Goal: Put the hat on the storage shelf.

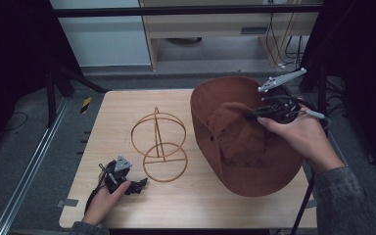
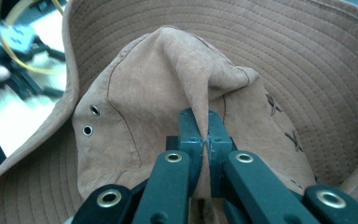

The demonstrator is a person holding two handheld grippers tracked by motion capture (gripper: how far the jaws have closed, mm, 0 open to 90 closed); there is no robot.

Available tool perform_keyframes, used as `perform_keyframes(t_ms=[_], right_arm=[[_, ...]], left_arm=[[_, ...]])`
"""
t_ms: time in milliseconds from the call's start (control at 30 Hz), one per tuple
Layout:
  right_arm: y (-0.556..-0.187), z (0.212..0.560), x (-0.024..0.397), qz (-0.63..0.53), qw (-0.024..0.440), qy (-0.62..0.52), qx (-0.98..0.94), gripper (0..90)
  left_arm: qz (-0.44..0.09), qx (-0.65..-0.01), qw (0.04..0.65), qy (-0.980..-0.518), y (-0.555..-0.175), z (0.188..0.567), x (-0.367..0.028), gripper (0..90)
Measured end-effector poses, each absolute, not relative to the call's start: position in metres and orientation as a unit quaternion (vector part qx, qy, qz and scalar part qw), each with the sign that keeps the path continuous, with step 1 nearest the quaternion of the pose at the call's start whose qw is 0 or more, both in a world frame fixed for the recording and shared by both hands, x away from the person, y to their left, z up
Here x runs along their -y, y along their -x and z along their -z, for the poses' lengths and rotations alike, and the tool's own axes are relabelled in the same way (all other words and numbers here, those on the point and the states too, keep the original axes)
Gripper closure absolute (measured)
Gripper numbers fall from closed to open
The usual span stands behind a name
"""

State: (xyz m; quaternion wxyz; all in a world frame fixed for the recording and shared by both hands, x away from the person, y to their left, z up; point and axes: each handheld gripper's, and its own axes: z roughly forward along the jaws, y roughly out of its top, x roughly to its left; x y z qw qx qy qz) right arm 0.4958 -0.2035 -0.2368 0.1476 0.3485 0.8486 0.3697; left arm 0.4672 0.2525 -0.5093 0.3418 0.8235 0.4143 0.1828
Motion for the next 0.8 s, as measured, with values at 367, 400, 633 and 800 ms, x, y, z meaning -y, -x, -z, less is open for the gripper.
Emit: perform_keyframes(t_ms=[367, 400, 633, 800], right_arm=[[-0.484, 0.206, 0.175, -0.415, 0.166, -0.318, -0.836, 89.0], [-0.484, 0.206, 0.175, -0.415, 0.166, -0.318, -0.836, 89.0], [-0.487, 0.198, 0.152, -0.438, 0.166, -0.304, -0.829, 89.0], [-0.489, 0.196, 0.144, -0.452, 0.162, -0.301, -0.824, 89.0]], left_arm=[[-0.182, -0.414, 0.341, -0.824, -0.467, 0.509, -0.253, 0.0], [-0.182, -0.414, 0.341, -0.824, -0.467, 0.509, -0.253, 0.0], [-0.182, -0.413, 0.341, -0.825, -0.467, 0.509, -0.253, 0.0], [-0.182, -0.413, 0.341, -0.825, -0.467, 0.509, -0.252, 0.0]])
